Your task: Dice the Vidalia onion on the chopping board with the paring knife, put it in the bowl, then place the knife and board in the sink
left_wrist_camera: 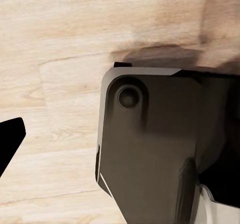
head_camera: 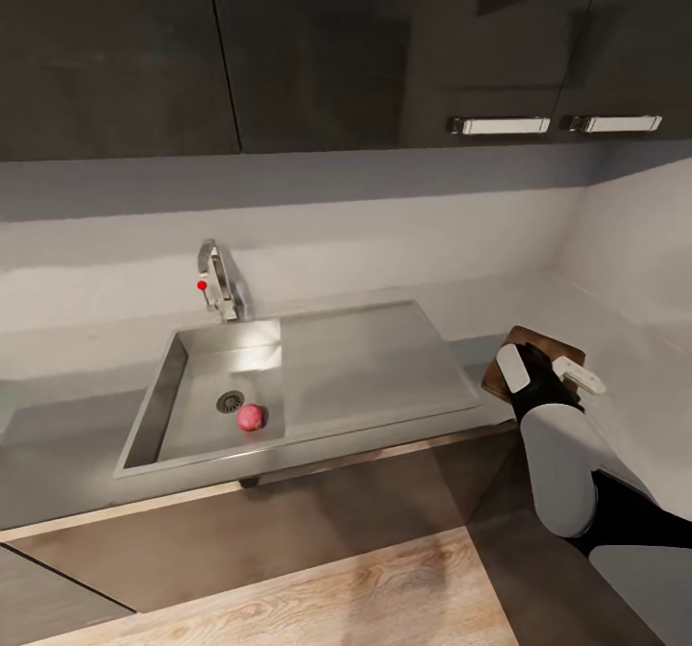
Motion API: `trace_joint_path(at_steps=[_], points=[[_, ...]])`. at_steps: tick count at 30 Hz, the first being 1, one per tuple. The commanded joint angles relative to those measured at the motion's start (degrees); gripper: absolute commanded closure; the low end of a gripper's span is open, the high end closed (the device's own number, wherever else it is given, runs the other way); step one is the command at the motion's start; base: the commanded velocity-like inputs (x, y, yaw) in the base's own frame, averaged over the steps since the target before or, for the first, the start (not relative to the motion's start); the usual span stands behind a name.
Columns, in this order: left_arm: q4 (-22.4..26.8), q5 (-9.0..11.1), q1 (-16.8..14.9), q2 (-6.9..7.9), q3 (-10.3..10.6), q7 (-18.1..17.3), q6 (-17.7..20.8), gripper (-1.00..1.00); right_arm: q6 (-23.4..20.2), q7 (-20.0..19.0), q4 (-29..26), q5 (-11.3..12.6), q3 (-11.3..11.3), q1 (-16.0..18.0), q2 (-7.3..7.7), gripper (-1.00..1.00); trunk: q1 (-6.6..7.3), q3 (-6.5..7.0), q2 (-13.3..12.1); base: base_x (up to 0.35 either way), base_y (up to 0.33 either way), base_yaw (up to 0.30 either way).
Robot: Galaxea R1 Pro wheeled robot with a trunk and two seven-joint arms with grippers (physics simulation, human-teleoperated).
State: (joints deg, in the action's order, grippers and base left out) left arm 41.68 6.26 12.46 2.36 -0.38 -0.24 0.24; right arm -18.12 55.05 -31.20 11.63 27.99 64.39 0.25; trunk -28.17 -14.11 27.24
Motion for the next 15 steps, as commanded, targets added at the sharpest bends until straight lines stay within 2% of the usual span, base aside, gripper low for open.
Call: trace_joint_path(at_steps=[1, 15], points=[[0.09, 0.6, 0.02, 0.01, 0.03, -0.02, 0.03, -1.0, -0.56, 0.23, -0.09, 0.15, -0.04, 0.03, 0.01, -1.0, -0.03, -0.09, 0.09, 0.002, -0.001, 0.0], [0.07, 0.6, 0.02, 0.01, 0.03, -0.07, 0.02, -1.0, -0.58, 0.23, 0.0, 0.15, -0.04, 0.03, 0.01, -1.0, -0.03, -0.85, 0.09, 0.026, 0.0, 0.0]])
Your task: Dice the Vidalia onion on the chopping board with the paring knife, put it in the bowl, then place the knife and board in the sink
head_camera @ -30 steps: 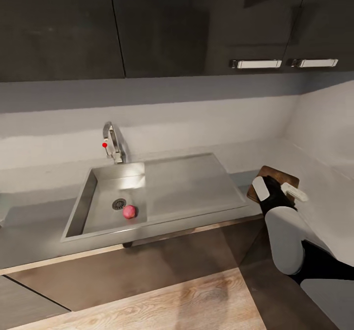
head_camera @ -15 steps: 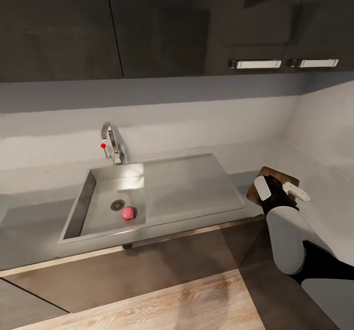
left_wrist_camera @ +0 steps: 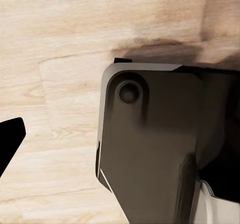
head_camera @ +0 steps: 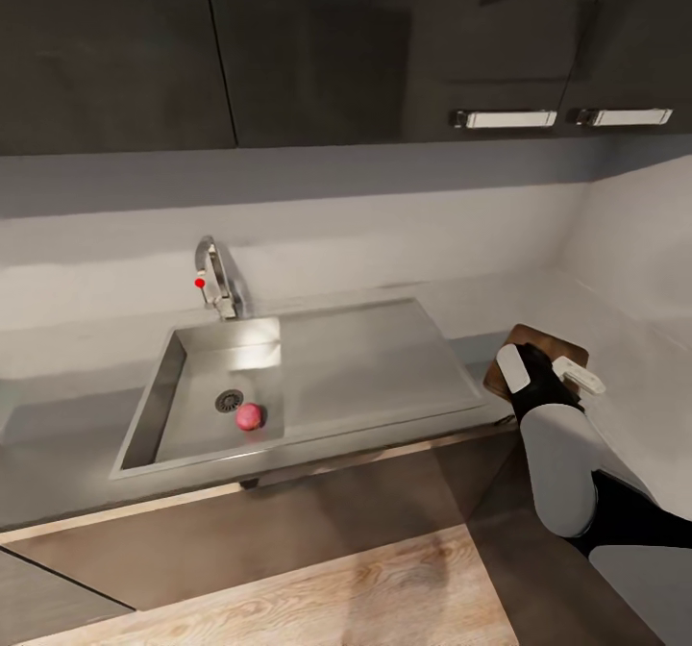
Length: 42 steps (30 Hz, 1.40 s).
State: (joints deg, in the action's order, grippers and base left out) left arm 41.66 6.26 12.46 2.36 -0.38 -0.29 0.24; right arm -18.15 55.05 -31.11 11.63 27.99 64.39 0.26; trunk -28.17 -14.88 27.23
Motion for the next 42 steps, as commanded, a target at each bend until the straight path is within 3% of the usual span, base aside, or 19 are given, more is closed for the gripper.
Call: trace_joint_path(at_steps=[1, 42], points=[[0.09, 0.6, 0.02, 0.01, 0.03, -0.04, 0.02, -1.0, -0.54, 0.23, -0.09, 0.15, -0.04, 0.04, 0.01, -1.0, -0.03, -0.18, 0.1, 0.029, 0.0, 0.0], [-0.26, 0.6, 0.02, 0.01, 0.03, -0.07, 0.02, -1.0, -0.55, 0.23, -0.09, 0.15, 0.05, 0.04, 0.26, -1.0, -0.03, -2.28, 0.1, 0.031, 0.0, 0.0]])
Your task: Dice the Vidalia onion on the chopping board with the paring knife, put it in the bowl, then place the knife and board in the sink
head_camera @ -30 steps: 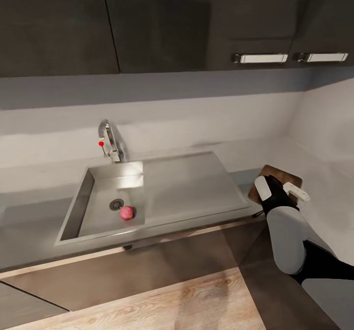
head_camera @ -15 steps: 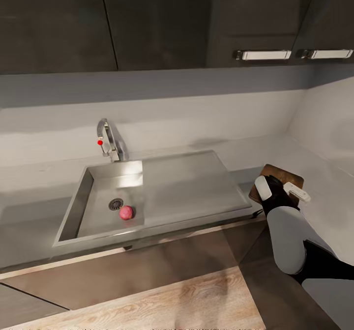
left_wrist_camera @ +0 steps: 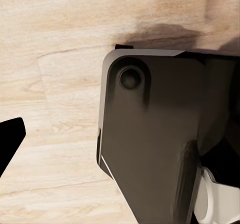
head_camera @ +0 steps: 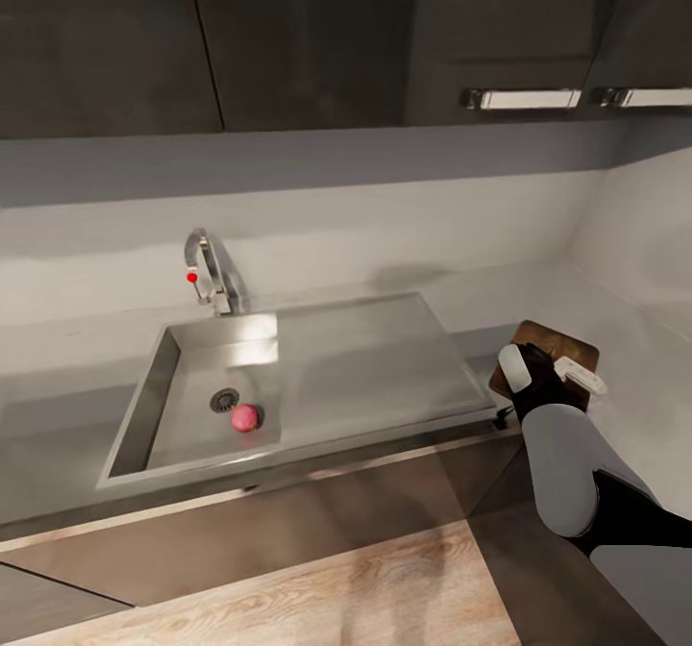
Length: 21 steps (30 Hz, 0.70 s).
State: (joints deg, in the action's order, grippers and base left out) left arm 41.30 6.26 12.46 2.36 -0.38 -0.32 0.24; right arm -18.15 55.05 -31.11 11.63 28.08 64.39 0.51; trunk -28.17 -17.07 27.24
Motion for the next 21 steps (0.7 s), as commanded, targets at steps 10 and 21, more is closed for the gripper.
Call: trace_joint_path(at_steps=[10, 21], points=[[0.09, 0.6, 0.02, 0.01, 0.03, -0.03, 0.02, -1.0, -0.57, 0.23, -0.09, 0.15, -0.04, 0.03, 0.01, -1.0, -0.03, -0.71, 0.09, 0.003, 0.0, 0.0], [0.09, 0.6, 0.02, 0.01, 0.03, -0.04, 0.02, -1.0, -0.57, 0.23, -0.09, 0.15, -0.04, 0.03, 0.01, -1.0, -0.03, -1.41, 0.09, 0.018, 0.0, 0.0]])
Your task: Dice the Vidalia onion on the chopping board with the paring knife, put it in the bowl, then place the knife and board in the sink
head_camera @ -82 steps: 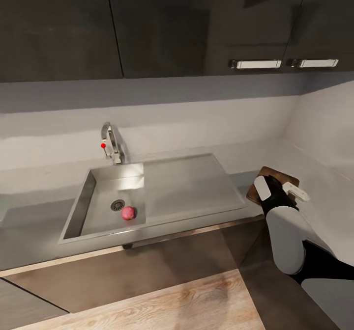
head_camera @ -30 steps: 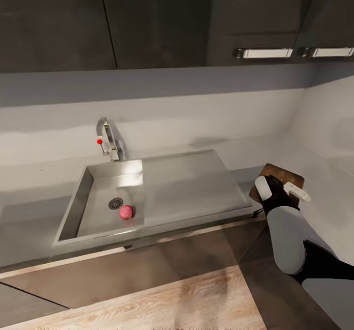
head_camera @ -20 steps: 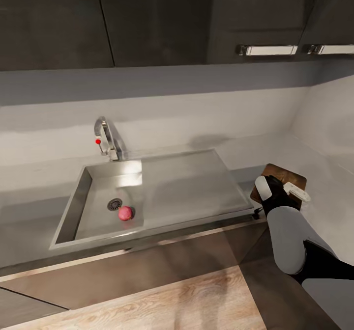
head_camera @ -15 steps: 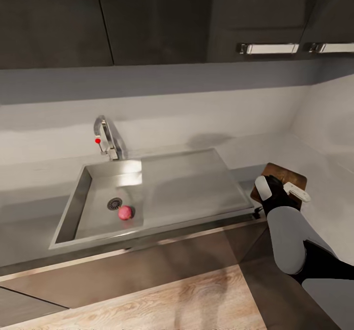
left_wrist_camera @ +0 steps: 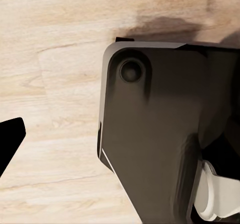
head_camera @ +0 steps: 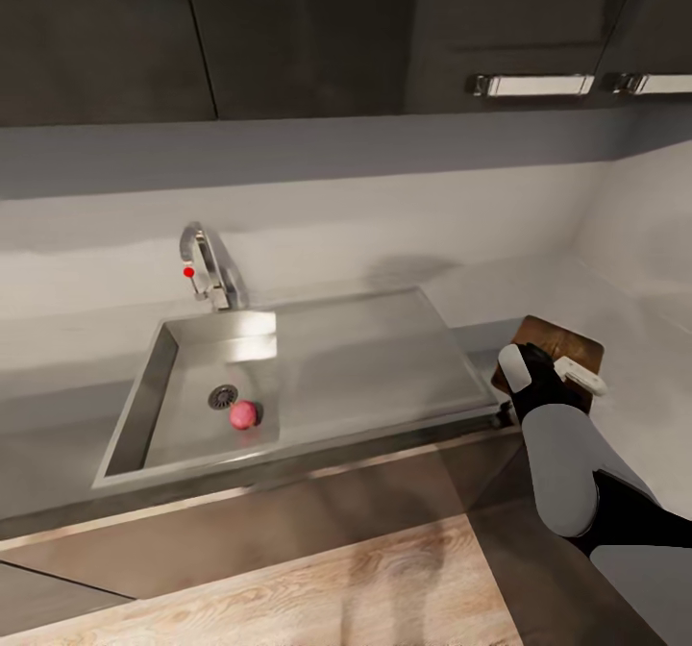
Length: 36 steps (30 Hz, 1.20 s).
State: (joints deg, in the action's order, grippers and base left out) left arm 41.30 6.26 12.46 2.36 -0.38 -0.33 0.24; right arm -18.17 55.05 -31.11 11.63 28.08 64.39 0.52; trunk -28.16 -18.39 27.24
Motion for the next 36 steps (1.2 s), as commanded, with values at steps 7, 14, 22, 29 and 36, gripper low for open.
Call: trace_joint_path(at_steps=[7, 14, 22, 29, 36], points=[[0.09, 0.6, 0.02, 0.01, 0.03, -0.03, 0.02, -1.0, -0.55, 0.23, -0.09, 0.15, 0.02, 0.03, 0.01, -1.0, -0.04, -0.52, 0.09, 0.117, 0.0, 0.0], [0.02, 0.6, 0.02, 0.01, 0.03, -0.03, 0.02, -1.0, -0.55, 0.23, -0.06, 0.15, -0.02, 0.03, 0.01, -1.0, -0.04, -0.96, 0.09, 0.011, 0.0, 0.0], [-1.22, 0.53, 0.02, -0.95, 0.03, -0.03, 0.01, -1.0, -0.55, 0.3, -0.13, 0.05, 0.15, 0.03, 0.03, -1.0, -0.04, -1.4, 0.09, 0.0, 0.0, 0.0], [-2.03, 0.51, 0.02, -1.2, 0.03, -0.03, -0.03, -1.0, -0.28, 0.98, -0.54, -0.09, 0.44, 0.03, 0.01, -1.0, -0.04, -1.46, 0.09, 0.0, 0.0, 0.0], [-2.1, 0.51, 0.01, -1.22, 0.03, -0.03, -0.05, -1.0, -0.31, 4.79, -3.22, -0.05, 3.43, 0.03, -0.12, -1.0, -0.04, -1.46, 0.09, 0.0, 0.0, 0.0]])
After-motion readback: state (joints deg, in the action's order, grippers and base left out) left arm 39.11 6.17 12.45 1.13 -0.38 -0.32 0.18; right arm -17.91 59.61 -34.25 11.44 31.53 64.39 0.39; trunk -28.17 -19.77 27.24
